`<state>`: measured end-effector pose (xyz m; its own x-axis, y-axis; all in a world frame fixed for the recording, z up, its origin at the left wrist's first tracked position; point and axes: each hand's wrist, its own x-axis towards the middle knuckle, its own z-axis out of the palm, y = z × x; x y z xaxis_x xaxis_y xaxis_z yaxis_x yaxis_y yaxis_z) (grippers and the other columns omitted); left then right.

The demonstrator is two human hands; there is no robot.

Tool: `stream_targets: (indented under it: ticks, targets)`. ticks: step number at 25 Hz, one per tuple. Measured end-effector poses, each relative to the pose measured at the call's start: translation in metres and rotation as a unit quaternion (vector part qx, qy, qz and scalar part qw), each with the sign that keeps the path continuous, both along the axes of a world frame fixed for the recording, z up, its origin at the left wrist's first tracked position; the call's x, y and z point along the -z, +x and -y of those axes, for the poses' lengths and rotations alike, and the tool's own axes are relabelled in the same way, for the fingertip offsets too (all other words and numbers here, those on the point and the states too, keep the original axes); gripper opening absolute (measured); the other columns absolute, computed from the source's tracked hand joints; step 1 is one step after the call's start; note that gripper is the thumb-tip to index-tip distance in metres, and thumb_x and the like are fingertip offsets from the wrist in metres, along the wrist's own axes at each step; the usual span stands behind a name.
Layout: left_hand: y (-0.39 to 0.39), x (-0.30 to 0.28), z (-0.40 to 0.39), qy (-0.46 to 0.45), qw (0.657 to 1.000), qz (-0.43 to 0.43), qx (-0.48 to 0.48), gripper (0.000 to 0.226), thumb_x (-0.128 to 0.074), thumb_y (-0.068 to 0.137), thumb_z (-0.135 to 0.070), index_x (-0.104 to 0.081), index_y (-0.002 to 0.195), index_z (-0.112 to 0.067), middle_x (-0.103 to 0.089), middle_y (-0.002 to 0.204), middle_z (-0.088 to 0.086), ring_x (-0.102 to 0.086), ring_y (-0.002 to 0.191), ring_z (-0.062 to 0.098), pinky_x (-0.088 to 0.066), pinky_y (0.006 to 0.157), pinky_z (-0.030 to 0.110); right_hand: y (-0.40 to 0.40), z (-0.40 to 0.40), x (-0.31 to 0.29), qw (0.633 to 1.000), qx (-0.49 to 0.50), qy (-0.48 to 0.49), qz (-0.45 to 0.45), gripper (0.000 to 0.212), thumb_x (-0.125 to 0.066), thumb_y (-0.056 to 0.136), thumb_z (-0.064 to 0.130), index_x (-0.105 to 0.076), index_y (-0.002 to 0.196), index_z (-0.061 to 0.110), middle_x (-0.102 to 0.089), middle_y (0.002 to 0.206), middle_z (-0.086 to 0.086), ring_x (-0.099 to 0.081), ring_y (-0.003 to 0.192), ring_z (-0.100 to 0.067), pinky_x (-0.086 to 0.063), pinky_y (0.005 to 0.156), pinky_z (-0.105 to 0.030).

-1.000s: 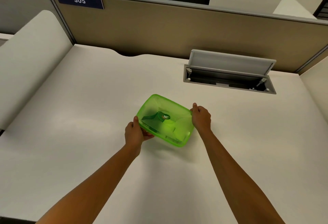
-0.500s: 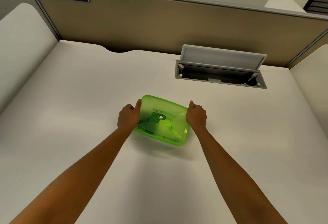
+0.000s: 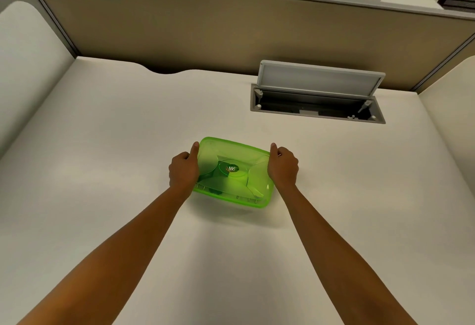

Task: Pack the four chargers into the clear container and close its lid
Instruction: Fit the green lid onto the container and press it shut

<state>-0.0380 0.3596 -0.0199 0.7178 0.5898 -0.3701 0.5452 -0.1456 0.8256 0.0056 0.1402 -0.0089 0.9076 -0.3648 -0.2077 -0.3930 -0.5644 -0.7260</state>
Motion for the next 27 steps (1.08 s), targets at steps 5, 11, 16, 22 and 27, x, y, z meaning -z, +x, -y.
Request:
stream_targets:
  ticks: [5, 11, 16, 22, 27]
  targets:
    - [-0.003, 0.000, 0.004, -0.006, 0.999, -0.011, -0.041, 0.061, -0.048, 0.094, -0.061, -0.030, 0.059, -0.014, -0.038, 0.060, 0.004, -0.036, 0.061, 0.025, -0.029, 0.060, 0.035, -0.034, -0.013, 0.006, 0.997, 0.038, 0.066, -0.023, 0.045, -0.029, 0.102, 0.046, -0.054, 0.108, 0.009, -0.063, 0.099, -0.007, -0.054, 0.091, -0.028, -0.037, 0.082, -0.036]
    - [-0.003, -0.004, 0.007, 0.011, 1.000, -0.010, -0.015, 0.064, -0.056, 0.089, -0.063, -0.028, 0.057, -0.016, -0.033, 0.056, 0.001, -0.033, 0.057, 0.023, -0.025, 0.055, 0.034, -0.051, -0.017, 0.011, 0.998, 0.023, 0.012, 0.052, 0.036, -0.031, 0.102, 0.042, -0.052, 0.110, 0.013, -0.058, 0.085, 0.000, -0.056, 0.081, -0.028, -0.038, 0.072, -0.033]
    - [-0.002, -0.001, 0.004, 0.032, 0.999, -0.021, -0.002, 0.061, -0.052, 0.091, -0.063, -0.033, 0.060, -0.013, -0.037, 0.057, 0.002, -0.037, 0.060, 0.026, -0.028, 0.058, 0.034, -0.044, -0.013, 0.017, 0.995, 0.008, -0.034, 0.093, 0.023, -0.035, 0.102, 0.027, -0.055, 0.105, 0.016, -0.066, 0.078, -0.006, -0.060, 0.075, -0.034, -0.038, 0.066, -0.033]
    - [-0.009, 0.001, 0.013, 0.339, 0.922, 0.112, 0.148, 0.045, -0.048, 0.096, -0.047, -0.050, 0.126, -0.013, -0.059, 0.123, 0.005, -0.055, 0.116, 0.027, -0.038, 0.099, 0.042, -0.033, -0.022, 0.014, 0.991, -0.070, -0.073, 0.086, 0.046, -0.033, 0.101, 0.043, -0.045, 0.134, 0.014, -0.056, 0.133, -0.006, -0.053, 0.123, -0.027, -0.045, 0.097, -0.038]
    - [-0.005, 0.008, 0.005, 0.370, 0.862, 0.101, 0.332, 0.059, -0.034, 0.098, -0.052, -0.039, 0.151, -0.028, -0.031, 0.163, -0.007, -0.017, 0.154, 0.014, -0.012, 0.125, 0.044, -0.029, -0.021, 0.018, 0.959, -0.211, -0.115, 0.148, 0.047, -0.032, 0.102, 0.036, -0.039, 0.147, 0.021, -0.032, 0.158, 0.001, -0.020, 0.149, -0.020, -0.015, 0.124, -0.038]
